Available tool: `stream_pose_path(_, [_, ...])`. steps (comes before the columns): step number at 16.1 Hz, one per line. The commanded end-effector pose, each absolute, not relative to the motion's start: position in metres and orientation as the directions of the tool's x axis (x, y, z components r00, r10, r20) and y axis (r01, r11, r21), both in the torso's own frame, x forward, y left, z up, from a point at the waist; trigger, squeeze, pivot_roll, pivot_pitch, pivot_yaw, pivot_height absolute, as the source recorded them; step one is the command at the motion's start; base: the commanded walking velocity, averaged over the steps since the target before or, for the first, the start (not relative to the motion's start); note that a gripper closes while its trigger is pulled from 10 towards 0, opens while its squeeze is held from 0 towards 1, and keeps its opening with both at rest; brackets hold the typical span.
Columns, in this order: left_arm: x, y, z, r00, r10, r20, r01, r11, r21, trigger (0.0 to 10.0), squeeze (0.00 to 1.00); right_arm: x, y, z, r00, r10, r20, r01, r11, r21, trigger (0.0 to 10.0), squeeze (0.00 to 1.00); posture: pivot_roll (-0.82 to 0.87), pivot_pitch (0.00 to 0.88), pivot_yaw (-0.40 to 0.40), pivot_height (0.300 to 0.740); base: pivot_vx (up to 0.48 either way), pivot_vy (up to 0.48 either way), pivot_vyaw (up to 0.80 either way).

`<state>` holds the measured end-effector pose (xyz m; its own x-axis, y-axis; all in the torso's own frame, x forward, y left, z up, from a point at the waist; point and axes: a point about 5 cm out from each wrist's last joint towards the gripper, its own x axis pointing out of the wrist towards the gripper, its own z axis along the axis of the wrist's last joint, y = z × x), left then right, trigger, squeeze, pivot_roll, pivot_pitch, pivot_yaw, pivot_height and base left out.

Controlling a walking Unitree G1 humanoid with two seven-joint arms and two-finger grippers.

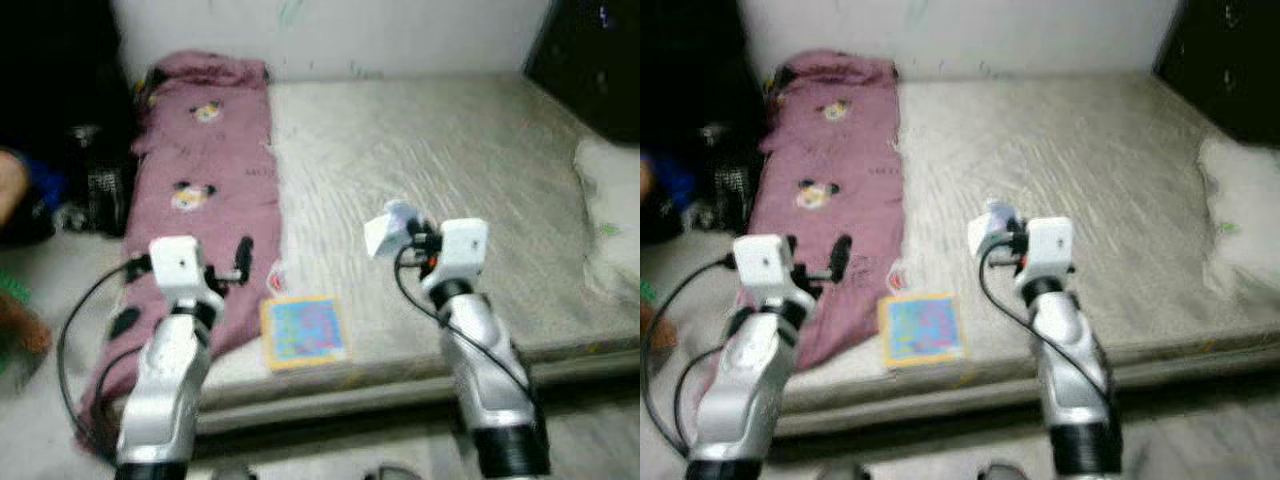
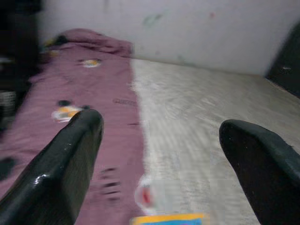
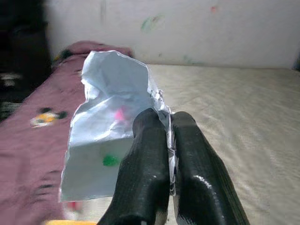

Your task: Clean up the room

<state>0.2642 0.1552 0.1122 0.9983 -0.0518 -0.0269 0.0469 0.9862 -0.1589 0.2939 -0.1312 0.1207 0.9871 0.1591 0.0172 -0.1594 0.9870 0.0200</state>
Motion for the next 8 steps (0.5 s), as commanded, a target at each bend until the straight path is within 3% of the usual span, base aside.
stream_pose_path(1, [0.2639, 0.1569, 0.1125, 0.999, -0.045, -0.03, 0.04, 0.987, -0.153, 10.0, 0.0, 0.2956, -0.1276, 0.1275, 0.983, 0.178, 0.046, -0.179, 0.984, 0.006, 10.0, 0.0, -0.09, 0.002, 0.002, 0.74, 0.0, 0.48, 0.8])
stream_pose_path(2, [0.264, 0.1568, 0.1125, 0.999, -0.045, -0.029, 0.04, 0.988, -0.152, 10.0, 0.0, 0.2958, -0.1276, 0.1275, 0.983, 0.178, 0.046, -0.178, 0.984, 0.006, 10.0, 0.0, -0.09, 0.0, 0.002, 0.74, 0.0, 0.48, 0.71])
stream_pose_path(6, [0.2637, 0.1575, 0.113, 0.999, -0.036, -0.023, 0.032, 0.989, -0.142, 10.0, 0.0, 0.2969, -0.1271, 0.1274, 0.983, 0.178, 0.047, -0.178, 0.984, 0.01, 10.0, 0.0, -0.08, 0.0, 0.002, 0.74, 0.0, 0.449, 0.0])
stream_pose_path(8, [0.2638, 0.1575, 0.1154, 0.999, -0.041, -0.002, 0.04, 0.992, -0.116, 10.0, 0.0, 0.2972, -0.1261, 0.1277, 0.982, 0.182, 0.049, -0.183, 0.983, 0.011, 10.0, 0.0, -0.08, 0.0, 0.002, 0.74, 0.0, 0.0, 0.0])
